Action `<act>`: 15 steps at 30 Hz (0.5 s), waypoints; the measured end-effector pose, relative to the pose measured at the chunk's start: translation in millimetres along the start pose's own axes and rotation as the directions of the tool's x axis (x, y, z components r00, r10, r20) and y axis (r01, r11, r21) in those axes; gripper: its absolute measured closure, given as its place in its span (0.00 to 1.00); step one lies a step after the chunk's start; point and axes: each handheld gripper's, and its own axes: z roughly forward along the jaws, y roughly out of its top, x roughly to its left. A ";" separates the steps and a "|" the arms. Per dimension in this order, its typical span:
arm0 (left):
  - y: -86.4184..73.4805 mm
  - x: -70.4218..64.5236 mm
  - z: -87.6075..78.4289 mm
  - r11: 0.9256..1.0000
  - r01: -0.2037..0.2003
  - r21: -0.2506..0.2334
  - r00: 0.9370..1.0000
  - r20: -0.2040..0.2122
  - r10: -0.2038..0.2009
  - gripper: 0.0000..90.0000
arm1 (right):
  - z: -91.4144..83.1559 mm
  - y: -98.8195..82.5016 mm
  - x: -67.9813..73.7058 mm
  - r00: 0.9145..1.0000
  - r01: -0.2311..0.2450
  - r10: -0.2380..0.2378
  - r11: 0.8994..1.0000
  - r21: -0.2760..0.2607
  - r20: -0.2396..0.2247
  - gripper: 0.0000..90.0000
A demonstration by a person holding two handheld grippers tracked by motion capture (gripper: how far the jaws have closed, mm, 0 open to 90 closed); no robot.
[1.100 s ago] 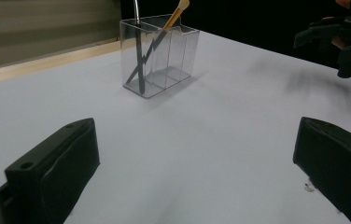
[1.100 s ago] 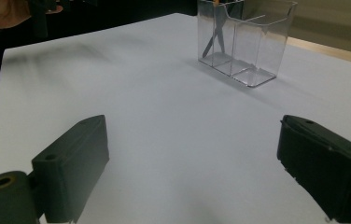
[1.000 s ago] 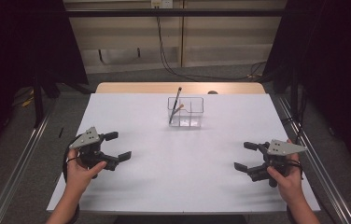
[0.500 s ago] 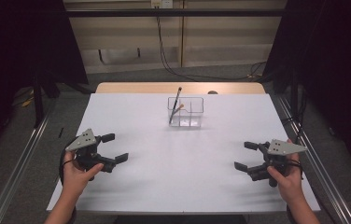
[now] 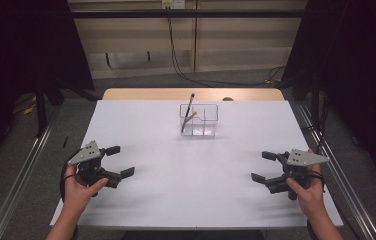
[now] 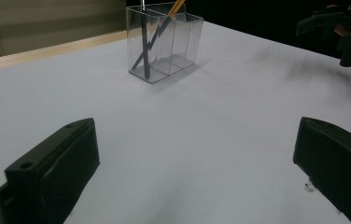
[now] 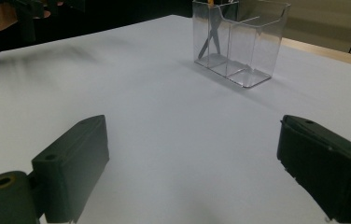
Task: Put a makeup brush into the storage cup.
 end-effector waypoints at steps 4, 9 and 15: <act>-2.5 -1.4 -2.8 1.000 0.006 0.001 1.000 0.000 -0.006 0.00 | 0.9 -0.2 -0.3 1.000 0.000 0.000 1.000 0.002 0.003 0.09; -5.3 -1.4 -5.6 1.000 0.009 0.003 1.000 -0.007 -0.009 0.00 | 1.8 -0.3 -0.2 1.000 0.000 0.000 1.000 0.004 0.005 0.09; -9.6 -2.8 -8.0 1.000 0.001 0.007 1.000 -0.004 -0.001 0.00 | 1.6 -0.3 -0.9 1.000 -0.001 0.001 1.000 0.006 0.013 0.09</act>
